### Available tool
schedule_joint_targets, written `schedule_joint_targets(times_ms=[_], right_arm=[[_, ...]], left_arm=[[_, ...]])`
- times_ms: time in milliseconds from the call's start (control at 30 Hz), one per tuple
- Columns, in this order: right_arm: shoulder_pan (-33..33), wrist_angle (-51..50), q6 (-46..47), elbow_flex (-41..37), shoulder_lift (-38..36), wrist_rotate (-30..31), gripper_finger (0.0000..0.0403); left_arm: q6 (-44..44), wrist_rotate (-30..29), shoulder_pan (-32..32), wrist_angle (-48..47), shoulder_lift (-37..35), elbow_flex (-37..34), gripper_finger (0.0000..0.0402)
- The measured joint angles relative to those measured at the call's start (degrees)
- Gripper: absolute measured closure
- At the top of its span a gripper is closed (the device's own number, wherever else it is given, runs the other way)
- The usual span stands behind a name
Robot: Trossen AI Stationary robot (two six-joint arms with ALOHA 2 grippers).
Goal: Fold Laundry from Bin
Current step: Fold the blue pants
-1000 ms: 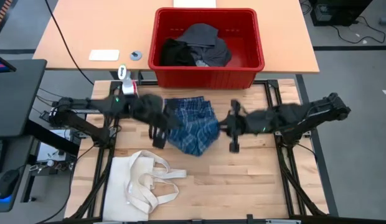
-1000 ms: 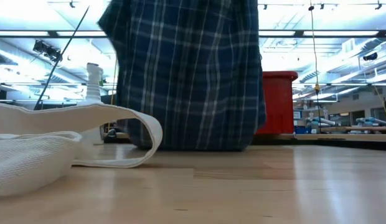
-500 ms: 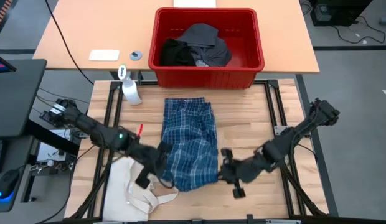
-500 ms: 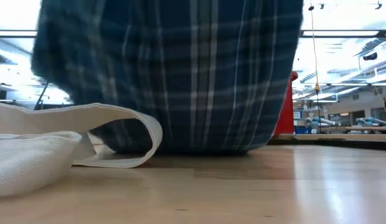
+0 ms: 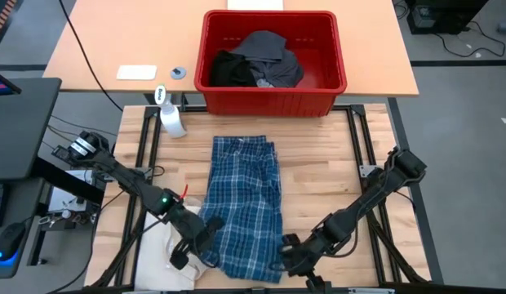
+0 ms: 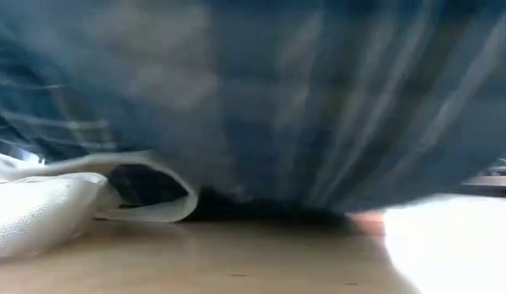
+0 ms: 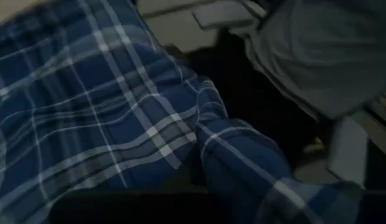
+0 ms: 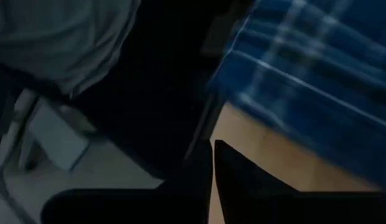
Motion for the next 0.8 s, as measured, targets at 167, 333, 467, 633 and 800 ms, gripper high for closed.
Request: schedule_joint_targets(times_ms=[167,333,467,633,800], right_arm=[[-1.3,-1.81,-0.9,0.0,-2.47,7.23,0.0395],[-2.66,-4.03,0.14,0.07,-6.04,18.24,0.0387],[-2.75,-2.51,-3.68,0.07,-5.48,32.33,0.0354],[-2.7,10.08,-15.28,0.07,-1.01,33.38,0.0311],[-2.41,12.3,-17.13,0.45,0.88,33.03,0.0259]], left_arm=[[0.44,0.2,2.28,-0.97,0.09,0.0,0.0399],[-0.25,-1.16,4.5,-2.77,-0.18,0.09,0.0399],[-0.06,-5.7,6.64,-4.32,-0.18,0.07,0.0399],[-0.23,-11.95,10.88,-4.77,-1.97,0.07,0.0399],[-1.97,-17.14,15.54,-4.69,-3.64,0.07,0.0399]])
